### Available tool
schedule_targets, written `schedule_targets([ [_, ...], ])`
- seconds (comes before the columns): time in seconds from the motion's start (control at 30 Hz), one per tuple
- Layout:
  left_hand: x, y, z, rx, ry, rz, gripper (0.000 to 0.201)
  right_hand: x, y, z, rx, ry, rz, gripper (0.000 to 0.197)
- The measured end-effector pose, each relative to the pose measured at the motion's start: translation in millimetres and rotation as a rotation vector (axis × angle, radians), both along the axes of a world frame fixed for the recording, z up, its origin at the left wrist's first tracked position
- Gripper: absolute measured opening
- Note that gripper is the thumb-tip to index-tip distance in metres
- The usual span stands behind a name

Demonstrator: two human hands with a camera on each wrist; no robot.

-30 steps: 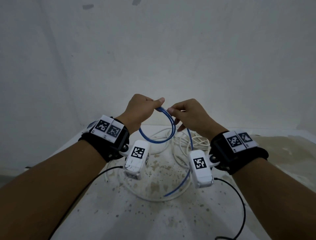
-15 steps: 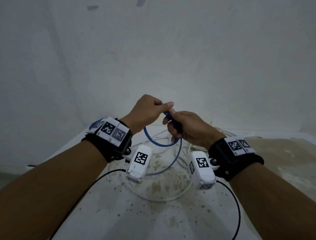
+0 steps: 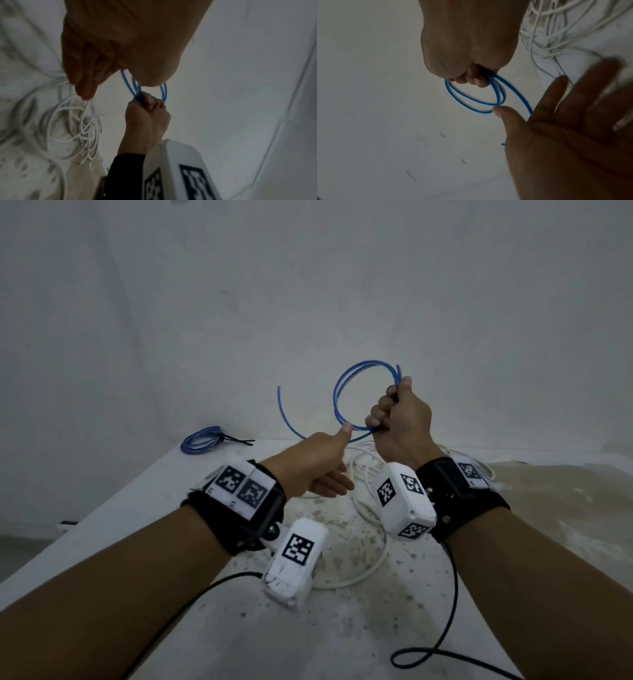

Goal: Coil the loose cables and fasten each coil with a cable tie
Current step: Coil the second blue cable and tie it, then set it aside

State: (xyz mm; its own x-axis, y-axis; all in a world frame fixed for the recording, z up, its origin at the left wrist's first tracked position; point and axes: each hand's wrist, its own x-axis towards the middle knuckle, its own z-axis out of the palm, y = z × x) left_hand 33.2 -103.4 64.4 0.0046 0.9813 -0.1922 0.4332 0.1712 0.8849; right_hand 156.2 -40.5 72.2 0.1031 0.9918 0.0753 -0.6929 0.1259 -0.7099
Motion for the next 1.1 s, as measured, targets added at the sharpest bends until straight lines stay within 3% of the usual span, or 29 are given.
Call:
schedule_targets([
  [0.07,3.2,10.6,-11.4,0.014,-0.346,0.184,0.054,-6.1,-4.6,-1.9,-0.011,0.043,0.022,0.043],
  [0.13,0.8,21.9,-14.2,0.169,-0.645,0.389,0.038,-11.5,-8.6,-8.2,-0.027,0.039,0.037,0.043],
  [0.2,-4.2,30.2,-13.1,0.28,-0.803,0.481,0.028,-14.3,-11.1,-15.0,-0.053,0.03,0.044,0.043],
  [0.43,-14.6,31.5,-15.4,0.38,-0.617,0.521,0.024,-18.2,-17.4,-24.7,-0.075,-0.011,0.163,0.043],
  [0.57,-10.8,26.9,-16.4,0.571,-0.382,0.466,0.03,-25.0,-20.5,-32.8,-0.1,-0.007,0.144,0.043],
  [0.67,-5.5,18.6,-16.3,0.666,-0.332,0.402,0.031,-27.1,-20.9,-34.9,-0.11,0.013,0.141,0.043],
  [0.87,-9.1,17.8,-19.4,0.837,-0.077,0.396,0.036,-28.5,-24.3,-36.0,-0.104,-0.017,0.155,0.043],
  [1.1,-19.2,28.3,-18.6,0.779,-0.158,0.375,0.033,-23.1,-33.9,-36.4,-0.074,-0.061,0.318,0.043],
])
